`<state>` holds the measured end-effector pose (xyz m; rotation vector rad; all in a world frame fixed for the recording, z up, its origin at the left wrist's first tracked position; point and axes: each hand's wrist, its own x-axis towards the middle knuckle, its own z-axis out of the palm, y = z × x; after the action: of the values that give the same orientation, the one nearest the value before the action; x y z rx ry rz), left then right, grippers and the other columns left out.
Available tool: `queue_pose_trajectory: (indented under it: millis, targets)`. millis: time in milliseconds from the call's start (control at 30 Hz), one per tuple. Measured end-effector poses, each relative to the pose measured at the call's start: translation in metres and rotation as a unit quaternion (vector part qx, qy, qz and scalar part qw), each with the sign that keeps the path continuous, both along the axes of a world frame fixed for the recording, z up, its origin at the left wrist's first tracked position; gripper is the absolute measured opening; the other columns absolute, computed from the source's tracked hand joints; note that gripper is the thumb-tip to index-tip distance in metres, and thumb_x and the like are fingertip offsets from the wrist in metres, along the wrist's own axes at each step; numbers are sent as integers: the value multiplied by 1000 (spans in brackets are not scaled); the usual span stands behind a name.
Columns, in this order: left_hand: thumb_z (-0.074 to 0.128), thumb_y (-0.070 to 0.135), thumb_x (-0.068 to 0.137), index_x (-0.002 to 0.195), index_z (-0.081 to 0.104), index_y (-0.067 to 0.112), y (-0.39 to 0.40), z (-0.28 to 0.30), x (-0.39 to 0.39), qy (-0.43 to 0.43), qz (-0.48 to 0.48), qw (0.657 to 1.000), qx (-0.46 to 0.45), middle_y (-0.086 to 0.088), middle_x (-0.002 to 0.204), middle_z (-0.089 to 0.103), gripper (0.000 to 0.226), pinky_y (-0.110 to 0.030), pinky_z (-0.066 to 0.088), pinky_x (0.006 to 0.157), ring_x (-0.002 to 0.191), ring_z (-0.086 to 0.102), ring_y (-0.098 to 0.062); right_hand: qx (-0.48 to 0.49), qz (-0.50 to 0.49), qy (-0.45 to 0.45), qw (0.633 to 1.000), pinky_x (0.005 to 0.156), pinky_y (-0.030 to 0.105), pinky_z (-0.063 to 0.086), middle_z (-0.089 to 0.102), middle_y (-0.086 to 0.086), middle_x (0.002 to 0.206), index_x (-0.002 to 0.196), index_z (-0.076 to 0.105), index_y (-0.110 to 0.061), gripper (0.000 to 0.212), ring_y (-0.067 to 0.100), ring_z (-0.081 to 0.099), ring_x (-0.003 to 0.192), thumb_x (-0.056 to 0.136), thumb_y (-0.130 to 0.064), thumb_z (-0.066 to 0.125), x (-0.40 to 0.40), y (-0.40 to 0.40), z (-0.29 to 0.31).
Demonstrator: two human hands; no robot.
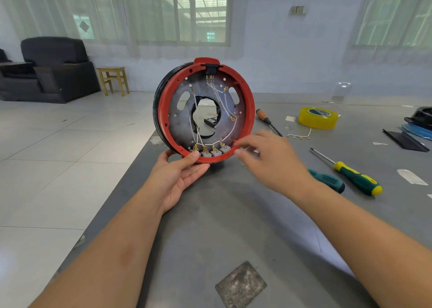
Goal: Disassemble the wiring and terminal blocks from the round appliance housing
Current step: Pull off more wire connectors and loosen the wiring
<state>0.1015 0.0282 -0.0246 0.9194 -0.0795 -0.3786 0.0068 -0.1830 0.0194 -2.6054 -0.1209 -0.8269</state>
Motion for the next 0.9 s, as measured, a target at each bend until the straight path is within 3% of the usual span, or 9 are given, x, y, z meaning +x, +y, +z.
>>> queue_pose_trajectory:
  millis: [100, 233, 333, 433, 667, 767, 900]
  targets:
    - [84, 3, 72, 146, 34, 21, 0, -3, 3, -12, -4, 1000, 3, -27, 111, 76, 92, -38, 65, 72, 99, 77, -42, 39, 41, 11, 998, 81, 5, 38, 66, -6, 101, 114, 75, -22, 21, 3, 59, 87, 95, -27, 67, 25, 33, 4]
    - [86, 4, 68, 147, 34, 24, 0, -5, 5, -17, -8, 1000, 0, -26, 112, 76, 96, -37, 64, 72, 99, 76, -43, 69, 24, 28, 997, 88, 20, 46, 71, 2, 108, 114, 74, -17, 22, 14, 65, 94, 94, -22, 67, 52, 55, 2]
    - [85, 2, 71, 143, 37, 20, 0, -6, 5, -18, -12, 1000, -5, -26, 112, 76, 89, -36, 64, 71, 99, 76, -43, 97, 6, 30, 995, 89, 39, 53, 74, 2, 99, 103, 75, -15, 14, 19, 66, 92, 91, -20, 69, 63, 60, -8]
    - [83, -1, 76, 140, 39, 20, -1, -8, 6, -18, -10, 1000, -1, -25, 110, 76, 81, -36, 64, 70, 97, 77, -43, 99, -1, 20, 995, 82, 41, 54, 73, 1, 91, 95, 75, -16, 9, 21, 67, 87, 90, -20, 70, 69, 58, -16]
    - [84, 0, 74, 141, 38, 20, -2, -8, 6, -21, -8, 1000, 8, -25, 112, 76, 84, -37, 64, 71, 98, 76, -44, 157, 17, -8, 987, 75, 31, 54, 68, -11, 73, 87, 74, -19, 7, 8, 64, 73, 92, -17, 70, 72, 52, -18]
    - [82, -2, 80, 143, 36, 21, -2, -9, 6, -21, -9, 1000, 11, -26, 111, 76, 81, -37, 64, 72, 99, 76, -44, 181, 32, -34, 982, 69, 23, 50, 66, -12, 72, 85, 72, -18, 9, 5, 61, 71, 93, -17, 68, 71, 49, -18]
    - [85, 1, 73, 147, 33, 24, -2, -8, 6, -17, 0, 1000, 6, -27, 111, 76, 94, -38, 64, 71, 99, 76, -44, 155, 56, -53, 985, 71, 22, 47, 64, -10, 78, 86, 68, -19, 9, 6, 59, 76, 94, -15, 66, 68, 48, -23]
